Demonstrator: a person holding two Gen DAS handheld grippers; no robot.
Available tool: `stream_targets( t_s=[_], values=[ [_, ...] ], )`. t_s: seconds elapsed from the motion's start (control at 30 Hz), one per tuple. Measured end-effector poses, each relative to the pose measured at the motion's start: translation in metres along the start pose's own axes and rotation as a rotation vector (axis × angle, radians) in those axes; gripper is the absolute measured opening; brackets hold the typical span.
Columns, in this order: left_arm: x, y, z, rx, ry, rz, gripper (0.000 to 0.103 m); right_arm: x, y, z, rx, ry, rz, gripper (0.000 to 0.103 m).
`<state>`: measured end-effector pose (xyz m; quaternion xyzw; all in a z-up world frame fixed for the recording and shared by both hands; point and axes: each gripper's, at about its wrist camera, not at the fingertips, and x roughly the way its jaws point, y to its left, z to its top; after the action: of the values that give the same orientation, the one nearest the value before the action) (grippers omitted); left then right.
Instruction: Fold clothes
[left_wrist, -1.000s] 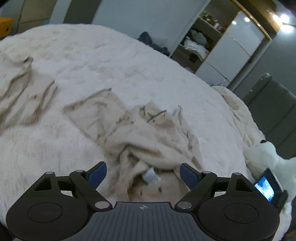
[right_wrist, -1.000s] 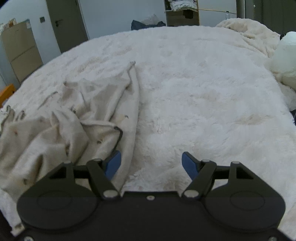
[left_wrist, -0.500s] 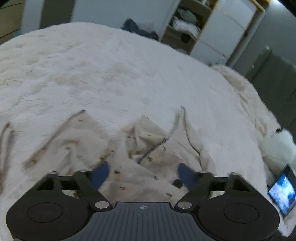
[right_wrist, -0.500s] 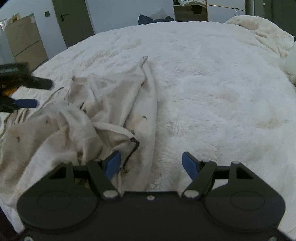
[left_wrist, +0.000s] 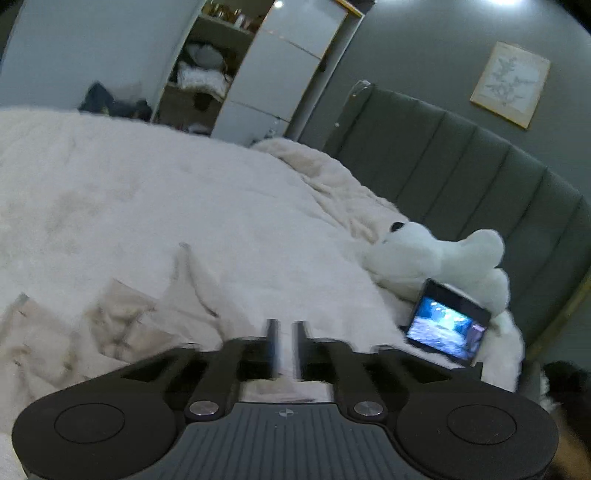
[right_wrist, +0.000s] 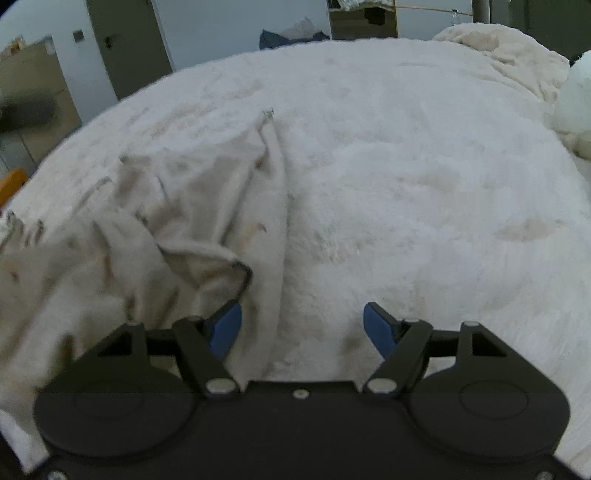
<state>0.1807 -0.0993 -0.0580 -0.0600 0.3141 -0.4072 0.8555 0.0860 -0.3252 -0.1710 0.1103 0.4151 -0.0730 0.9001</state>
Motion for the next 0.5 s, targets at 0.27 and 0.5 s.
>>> stream_targets(
  t_s=[0.27,0.5],
  values=[
    [-0.001,0.089,-0.040,-0.223,-0.030,0.104,0.076,0.001,0.006,-0.032,-0.058,-0.100,-0.031,0.082],
    [-0.037,0.130,-0.042,-0.354,-0.073,0.186,0.079,-0.023,0.009,0.002,-0.016,-0.069,-0.032,0.077]
  ],
)
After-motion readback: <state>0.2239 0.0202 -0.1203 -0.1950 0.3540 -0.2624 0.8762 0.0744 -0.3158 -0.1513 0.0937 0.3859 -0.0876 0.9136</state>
